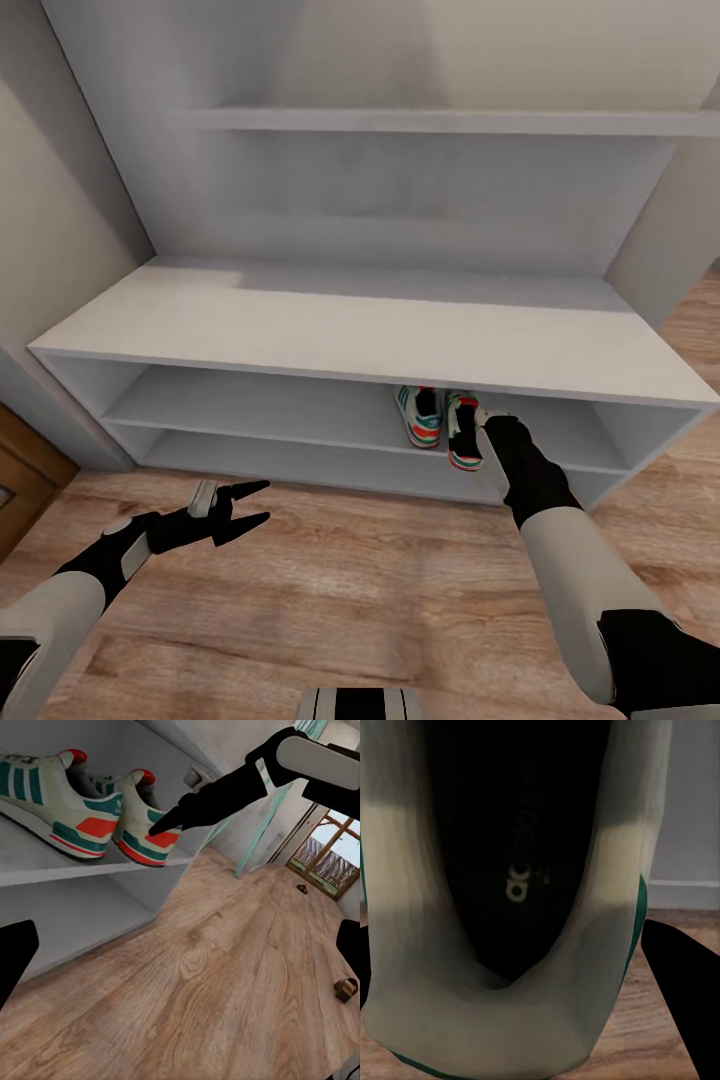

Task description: Pick up the two gym shoes and the two sandals from the corridor floor and place them onto the hallstand (shoe rack) in the corridor, making sure they are on the rack and not on the floor. Arrange them so the two gym shoes are next to each other and the two sandals are next to each other.

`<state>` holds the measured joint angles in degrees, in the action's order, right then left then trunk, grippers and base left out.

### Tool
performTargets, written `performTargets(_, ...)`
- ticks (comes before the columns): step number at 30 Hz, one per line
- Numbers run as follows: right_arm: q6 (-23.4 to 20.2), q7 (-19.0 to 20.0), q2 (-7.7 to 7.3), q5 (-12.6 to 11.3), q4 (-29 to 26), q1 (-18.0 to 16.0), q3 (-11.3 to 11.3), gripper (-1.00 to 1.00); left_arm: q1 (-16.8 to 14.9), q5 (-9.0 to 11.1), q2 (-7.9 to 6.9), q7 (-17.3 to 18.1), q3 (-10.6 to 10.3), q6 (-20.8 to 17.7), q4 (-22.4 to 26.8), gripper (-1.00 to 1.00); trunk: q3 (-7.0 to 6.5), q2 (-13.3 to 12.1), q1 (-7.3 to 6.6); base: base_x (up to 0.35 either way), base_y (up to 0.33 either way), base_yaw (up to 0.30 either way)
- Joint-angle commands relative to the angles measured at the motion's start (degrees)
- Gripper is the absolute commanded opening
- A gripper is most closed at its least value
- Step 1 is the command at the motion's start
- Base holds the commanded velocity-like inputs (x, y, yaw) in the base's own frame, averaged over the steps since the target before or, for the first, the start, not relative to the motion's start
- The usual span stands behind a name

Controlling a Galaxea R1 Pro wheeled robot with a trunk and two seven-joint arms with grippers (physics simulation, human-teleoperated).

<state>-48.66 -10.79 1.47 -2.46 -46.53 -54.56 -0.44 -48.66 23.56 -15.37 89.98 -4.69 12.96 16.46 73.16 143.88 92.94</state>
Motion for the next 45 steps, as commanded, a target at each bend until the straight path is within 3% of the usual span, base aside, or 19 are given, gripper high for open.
performTargets(1, -0.21, -0.32, 0.03, -0.26, -0.06, -0.02, -0.05, -1.00, -0.04, 0.58, -0.05, 0.02, -0.49, 0.49, -0.03, 1.00, 0.04, 0.02, -0.01, 0.015, 0.000, 0.000)
performTargets(45, -0.21, -0.29, 0.09, -0.26, -0.06, -0.02, 0.00, -1.00, -0.04, 0.61, -0.06, 0.02, -0.41, 0.49, -0.05, 1.00, 0.04, 0.02, -0.01, 0.057, -0.016, 0.000)
